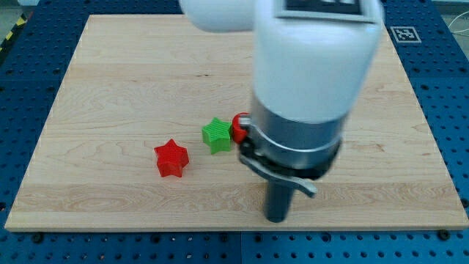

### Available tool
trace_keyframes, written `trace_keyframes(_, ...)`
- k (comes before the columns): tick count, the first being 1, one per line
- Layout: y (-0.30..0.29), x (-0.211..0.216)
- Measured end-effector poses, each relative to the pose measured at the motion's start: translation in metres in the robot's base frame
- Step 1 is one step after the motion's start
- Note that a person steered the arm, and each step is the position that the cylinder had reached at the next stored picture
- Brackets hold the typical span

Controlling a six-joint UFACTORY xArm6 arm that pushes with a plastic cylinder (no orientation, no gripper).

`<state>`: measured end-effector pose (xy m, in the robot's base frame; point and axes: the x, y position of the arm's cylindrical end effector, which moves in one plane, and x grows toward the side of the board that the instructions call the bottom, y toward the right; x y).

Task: Move the green circle a bit up and left

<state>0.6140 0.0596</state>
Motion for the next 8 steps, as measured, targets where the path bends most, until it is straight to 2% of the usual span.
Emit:
trace_keyframes(1,0.036,-0.006)
trace_keyframes(2,0.04,-0.023)
trace_keyframes(8,0.005,-0.067)
